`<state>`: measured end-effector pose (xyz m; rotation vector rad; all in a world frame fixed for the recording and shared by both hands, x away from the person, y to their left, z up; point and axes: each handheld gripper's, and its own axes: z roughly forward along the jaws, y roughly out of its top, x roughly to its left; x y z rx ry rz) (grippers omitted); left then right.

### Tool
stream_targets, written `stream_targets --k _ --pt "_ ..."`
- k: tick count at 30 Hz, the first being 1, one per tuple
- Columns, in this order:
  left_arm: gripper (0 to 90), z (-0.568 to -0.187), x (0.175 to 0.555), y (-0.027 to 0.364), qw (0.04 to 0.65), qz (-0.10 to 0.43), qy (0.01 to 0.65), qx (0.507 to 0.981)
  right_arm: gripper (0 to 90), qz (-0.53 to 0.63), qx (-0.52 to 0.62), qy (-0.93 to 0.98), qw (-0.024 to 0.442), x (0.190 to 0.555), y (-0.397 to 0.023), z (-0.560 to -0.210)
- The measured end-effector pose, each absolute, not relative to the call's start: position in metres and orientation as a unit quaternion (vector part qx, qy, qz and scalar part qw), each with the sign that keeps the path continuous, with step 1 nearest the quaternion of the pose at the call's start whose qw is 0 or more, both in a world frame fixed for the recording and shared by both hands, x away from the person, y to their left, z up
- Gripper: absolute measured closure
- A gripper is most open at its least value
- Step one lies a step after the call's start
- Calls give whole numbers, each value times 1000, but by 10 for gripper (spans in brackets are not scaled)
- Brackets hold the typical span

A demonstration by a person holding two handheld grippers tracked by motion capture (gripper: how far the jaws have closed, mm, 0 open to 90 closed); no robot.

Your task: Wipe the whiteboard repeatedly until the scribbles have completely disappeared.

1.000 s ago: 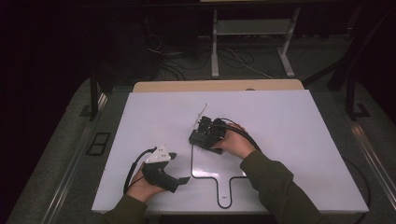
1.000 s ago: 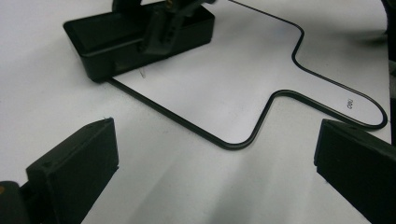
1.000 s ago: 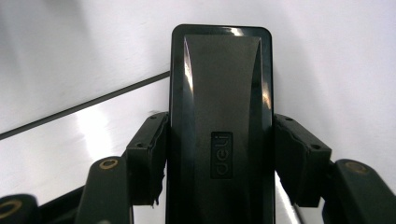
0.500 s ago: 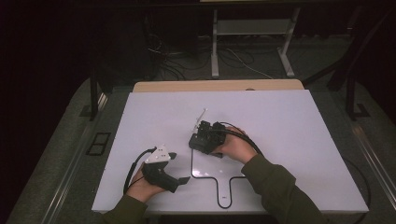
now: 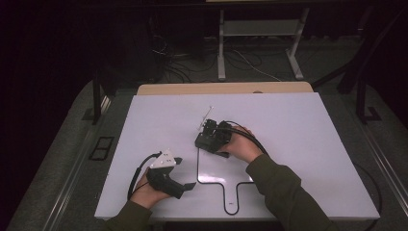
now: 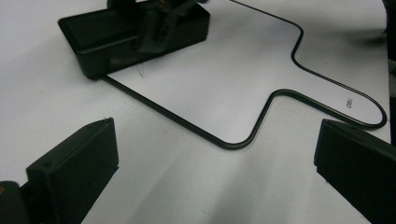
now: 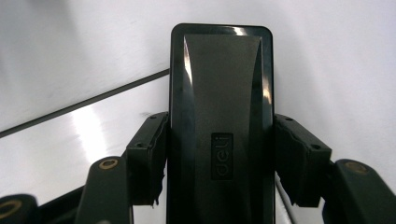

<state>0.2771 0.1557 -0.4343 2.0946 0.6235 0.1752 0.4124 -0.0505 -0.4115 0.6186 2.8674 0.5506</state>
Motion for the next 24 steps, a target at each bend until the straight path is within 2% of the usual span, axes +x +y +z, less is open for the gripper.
stream_targets --k 7,18,24 --pt "0 -434 277 156 457 71 253 850 386 184 214 957 73 419 -52 -412" --pt "0 -434 277 155 456 73 250 851 387 176 175 968 39 387 -50 -410" --pt "0 -434 277 155 457 73 252 850 387 187 198 962 34 401 -53 -411"
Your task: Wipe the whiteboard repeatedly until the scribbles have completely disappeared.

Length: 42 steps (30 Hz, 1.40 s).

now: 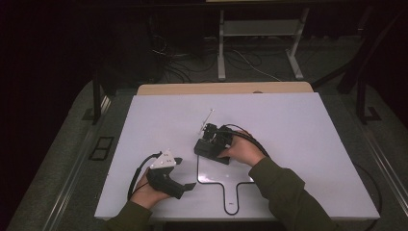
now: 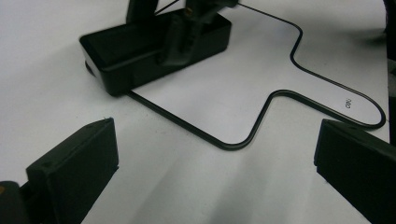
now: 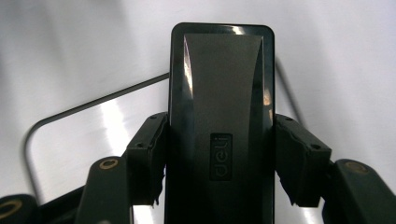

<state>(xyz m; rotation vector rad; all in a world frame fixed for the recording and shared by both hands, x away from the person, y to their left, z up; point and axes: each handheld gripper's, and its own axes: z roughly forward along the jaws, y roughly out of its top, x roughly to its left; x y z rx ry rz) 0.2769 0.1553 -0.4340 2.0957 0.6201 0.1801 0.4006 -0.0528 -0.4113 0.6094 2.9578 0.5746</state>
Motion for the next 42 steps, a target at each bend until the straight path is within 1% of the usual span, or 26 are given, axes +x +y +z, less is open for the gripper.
stream_targets --k 6,9,13,17,27,29,38,42 --pt "0 -434 277 156 456 72 252 850 387 183 226 956 45 426 -57 -412" --pt "0 -434 277 156 457 72 252 850 387 184 234 954 43 433 -59 -412" --pt "0 -434 277 156 457 72 252 850 388 172 223 958 59 422 -52 -411" --pt "0 -434 276 155 457 74 251 850 388 161 205 964 62 412 -46 -410" --pt "0 -434 277 156 457 71 252 850 387 170 237 954 65 431 -55 -412" --pt "0 -434 277 156 458 72 253 849 387 164 230 956 73 425 -52 -412" --pt "0 -434 277 155 457 74 251 850 388 166 183 967 68 397 -45 -411" --pt "0 -434 276 155 457 73 251 850 388 172 188 964 70 399 -45 -412"
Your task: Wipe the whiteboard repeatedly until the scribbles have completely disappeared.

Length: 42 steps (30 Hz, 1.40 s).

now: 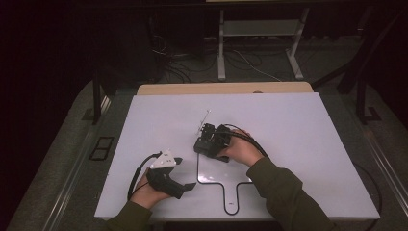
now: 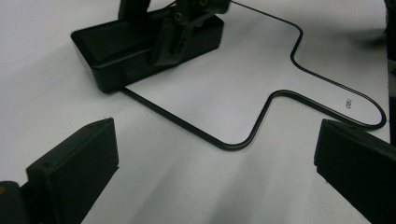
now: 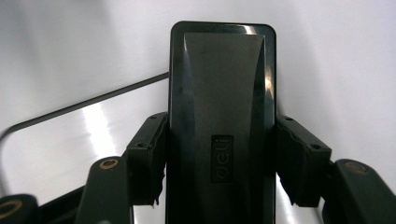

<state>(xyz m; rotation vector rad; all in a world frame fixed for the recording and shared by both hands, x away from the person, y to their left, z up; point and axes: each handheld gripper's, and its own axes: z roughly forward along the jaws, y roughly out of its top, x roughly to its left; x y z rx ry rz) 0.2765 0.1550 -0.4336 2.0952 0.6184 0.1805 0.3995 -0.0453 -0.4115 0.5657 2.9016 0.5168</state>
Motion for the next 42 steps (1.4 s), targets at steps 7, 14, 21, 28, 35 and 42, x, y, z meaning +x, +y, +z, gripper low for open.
stream_targets --k 7,14,21,28,35,42 --pt "0 -434 277 156 458 72 252 850 389 170 229 955 87 427 -51 -413" --pt "0 -434 277 155 458 71 253 849 389 165 218 958 82 421 -47 -412" --pt "0 -434 277 155 457 73 251 850 389 163 187 965 82 396 -42 -411" --pt "0 -433 276 155 457 74 251 850 389 164 205 961 86 411 -44 -412" --pt "0 -433 277 156 458 73 251 850 389 158 230 956 89 429 -50 -412" --pt "0 -433 276 155 458 74 250 850 389 156 195 965 81 405 -43 -411"
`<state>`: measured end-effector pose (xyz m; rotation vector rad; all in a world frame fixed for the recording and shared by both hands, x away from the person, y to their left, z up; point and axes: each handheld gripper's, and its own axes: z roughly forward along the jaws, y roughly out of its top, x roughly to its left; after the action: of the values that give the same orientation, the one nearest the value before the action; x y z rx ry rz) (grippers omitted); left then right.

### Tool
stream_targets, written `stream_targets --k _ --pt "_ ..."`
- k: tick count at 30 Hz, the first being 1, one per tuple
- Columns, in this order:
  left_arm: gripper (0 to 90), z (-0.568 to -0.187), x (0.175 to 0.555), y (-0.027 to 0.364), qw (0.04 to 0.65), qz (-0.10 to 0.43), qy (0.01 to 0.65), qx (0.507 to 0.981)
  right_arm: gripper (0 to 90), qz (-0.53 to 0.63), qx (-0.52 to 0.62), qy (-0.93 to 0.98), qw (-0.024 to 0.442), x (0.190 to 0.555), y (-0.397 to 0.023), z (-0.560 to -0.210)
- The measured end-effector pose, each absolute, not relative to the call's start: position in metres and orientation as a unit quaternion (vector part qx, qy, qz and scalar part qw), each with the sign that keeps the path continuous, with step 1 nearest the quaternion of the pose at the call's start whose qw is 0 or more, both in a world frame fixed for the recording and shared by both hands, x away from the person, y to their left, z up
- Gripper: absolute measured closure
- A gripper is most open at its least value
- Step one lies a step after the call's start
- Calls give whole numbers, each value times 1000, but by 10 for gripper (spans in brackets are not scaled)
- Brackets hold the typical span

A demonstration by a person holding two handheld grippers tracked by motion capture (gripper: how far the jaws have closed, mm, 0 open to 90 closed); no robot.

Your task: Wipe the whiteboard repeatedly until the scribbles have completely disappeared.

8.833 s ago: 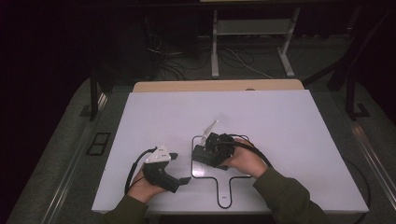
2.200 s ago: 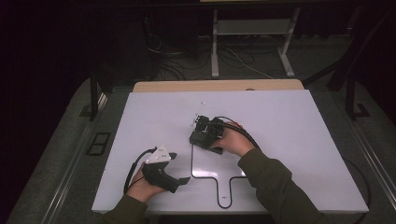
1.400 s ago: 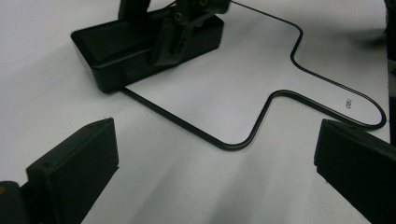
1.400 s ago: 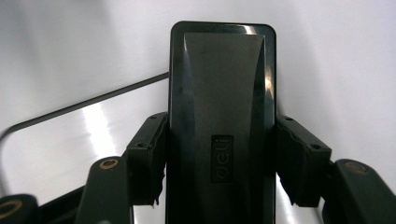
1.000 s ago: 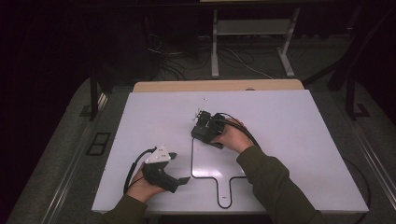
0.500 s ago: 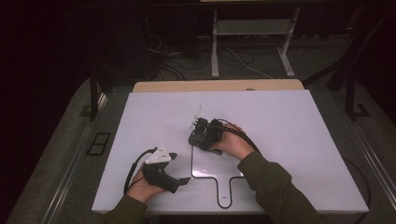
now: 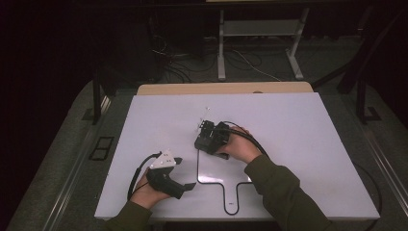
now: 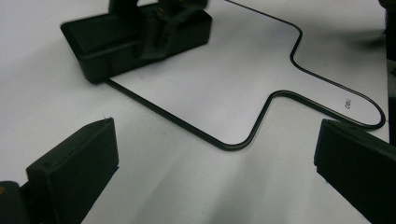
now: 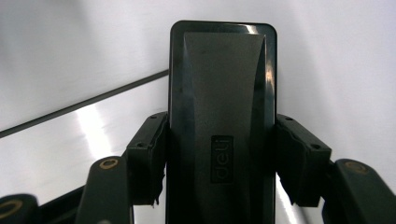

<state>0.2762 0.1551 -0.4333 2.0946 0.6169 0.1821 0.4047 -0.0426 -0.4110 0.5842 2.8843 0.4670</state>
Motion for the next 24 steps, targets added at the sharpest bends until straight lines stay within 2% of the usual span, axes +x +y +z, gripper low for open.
stream_targets --k 7,19,24 --pt "0 -433 276 155 456 75 249 851 388 155 170 970 76 381 -42 -410" --pt "0 -433 276 155 457 73 250 850 388 158 232 956 84 423 -53 -412" --pt "0 -433 276 156 458 73 251 850 389 165 247 952 78 430 -61 -412"
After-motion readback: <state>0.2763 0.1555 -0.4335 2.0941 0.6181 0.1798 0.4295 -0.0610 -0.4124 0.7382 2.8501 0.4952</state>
